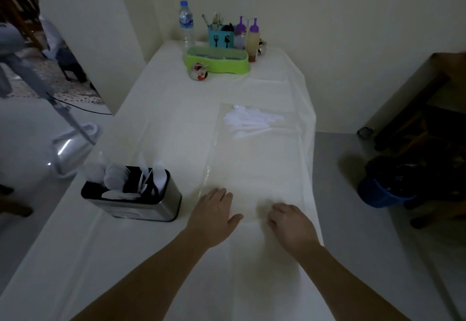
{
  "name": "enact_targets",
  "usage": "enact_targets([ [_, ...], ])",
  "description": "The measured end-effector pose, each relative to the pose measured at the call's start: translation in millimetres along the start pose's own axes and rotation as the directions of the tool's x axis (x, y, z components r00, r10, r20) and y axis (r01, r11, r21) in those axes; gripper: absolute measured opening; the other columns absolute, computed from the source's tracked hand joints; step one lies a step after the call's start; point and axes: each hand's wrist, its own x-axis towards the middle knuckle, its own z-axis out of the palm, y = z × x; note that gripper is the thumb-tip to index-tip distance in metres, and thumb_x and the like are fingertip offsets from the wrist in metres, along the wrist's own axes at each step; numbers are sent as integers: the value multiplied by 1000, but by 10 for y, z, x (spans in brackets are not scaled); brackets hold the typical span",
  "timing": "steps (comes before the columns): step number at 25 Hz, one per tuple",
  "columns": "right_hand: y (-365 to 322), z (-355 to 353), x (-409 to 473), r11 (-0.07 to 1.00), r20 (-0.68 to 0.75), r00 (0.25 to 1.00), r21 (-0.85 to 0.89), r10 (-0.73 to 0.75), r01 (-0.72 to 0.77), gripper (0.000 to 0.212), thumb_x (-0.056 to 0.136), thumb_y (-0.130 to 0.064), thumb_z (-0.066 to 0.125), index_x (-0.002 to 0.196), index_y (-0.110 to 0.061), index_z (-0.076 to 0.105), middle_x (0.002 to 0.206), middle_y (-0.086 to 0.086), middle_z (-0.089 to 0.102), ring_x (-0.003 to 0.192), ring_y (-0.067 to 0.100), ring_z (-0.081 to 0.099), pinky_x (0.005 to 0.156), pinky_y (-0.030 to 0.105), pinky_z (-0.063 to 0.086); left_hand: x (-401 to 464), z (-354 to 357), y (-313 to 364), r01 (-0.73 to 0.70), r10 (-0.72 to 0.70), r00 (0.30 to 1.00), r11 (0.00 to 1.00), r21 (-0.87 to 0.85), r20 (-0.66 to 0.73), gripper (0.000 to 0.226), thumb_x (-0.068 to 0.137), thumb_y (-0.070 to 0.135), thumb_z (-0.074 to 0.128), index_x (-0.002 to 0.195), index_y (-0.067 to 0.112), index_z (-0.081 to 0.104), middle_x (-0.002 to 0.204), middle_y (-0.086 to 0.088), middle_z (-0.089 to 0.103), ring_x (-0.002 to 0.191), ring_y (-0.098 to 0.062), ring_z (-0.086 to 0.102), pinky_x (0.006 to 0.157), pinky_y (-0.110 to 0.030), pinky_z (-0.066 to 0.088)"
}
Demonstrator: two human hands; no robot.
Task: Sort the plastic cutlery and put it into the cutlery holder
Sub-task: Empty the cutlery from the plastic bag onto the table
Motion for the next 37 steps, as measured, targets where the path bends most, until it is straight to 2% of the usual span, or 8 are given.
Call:
enact_targets([
  [5, -124, -127, 57, 995, -47, 995, -16, 93, -94, 18, 97, -16, 42, 104, -16, 58, 101, 3, 67, 87, 25, 65, 63, 30, 41, -147, -109, 189, 82, -175, 962, 918, -387, -210, 44, 96, 50, 42, 75, 16, 60, 77, -1, 65, 72, -19, 61, 70, -37, 54],
  [9, -341, -355, -24, 997, -59, 996, 11, 73, -72, 20, 100, -24, 36, 105, -15, 53, 94, 5, 68, 81, 30, 67, 61, 32, 40, -175, -336, 362, 603, -431, 725, 23, -797, 536, 64, 86, 69, 54, 98, 6, 60, 94, -14, 71, 74, -28, 73, 63, -40, 63],
  [11, -519, -443, -156, 999, -59, 998, 48, 18, -16, 22, 99, -29, 37, 102, -15, 54, 93, 7, 68, 81, 31, 67, 62, 32, 40, -143, -372, 395, 576, -411, 705, -145, -805, 578, 64, 81, 70, 60, 103, 9, 56, 102, -14, 67, 83, -32, 72, 65, -41, 63],
  [18, -1169, -460, -597, 957, 54, 988, 260, -143, 125, 30, 94, -36, 41, 101, -18, 64, 95, 10, 72, 85, 30, 67, 70, 35, 49, -298, -275, 249, 567, -526, 734, 129, -813, 429, 16, 94, 18, 51, 85, 5, 56, 93, -16, 66, 79, -29, 64, 75, -43, 60],
  [23, -1300, -417, -687, 935, 67, 988, 338, -139, 108, 45, 92, -51, 31, 90, -20, 64, 86, 9, 70, 78, 29, 66, 67, 35, 51, -844, -404, -25, 619, -396, 731, 43, -784, 556, 17, 98, 12, 44, 104, 9, 59, 96, -19, 71, 63, -28, 66, 57, -31, 54],
  [30, -1317, -230, -682, 997, 305, 952, -57, -36, 56, 68, 95, -11, 45, 155, -11, 14, 162, 15, 12, 149, 35, 14, 118, 46, 25, -1490, -481, -611, 612, -255, 791, 324, -721, 557, 23, 102, 21, 40, 107, 10, 59, 89, -14, 74, 65, -26, 71, 51, -25, 49],
  [33, -1341, -29, -885, 993, 421, 907, -98, -12, 58, 63, 97, -26, 22, 156, -9, 7, 161, 19, -11, 150, 39, 6, 120, 49, 20, -1668, -489, -926, 591, -293, 805, 318, -741, 516, 21, 102, 22, 46, 107, 9, 62, 93, -18, 74, 67, -29, 73, 54, -30, 53],
  [37, -1697, 133, -1262, 997, 430, 903, -65, -18, 50, 54, 96, -14, 36, 148, -3, 27, 157, 23, 16, 144, 39, 21, 118, 46, 27, -1915, -413, -1335, 619, -426, 735, 102, -779, 528, 13, 96, 11, 53, 98, 5, 64, 81, -17, 63, 55, -32, 64, 52, -32, 49],
])
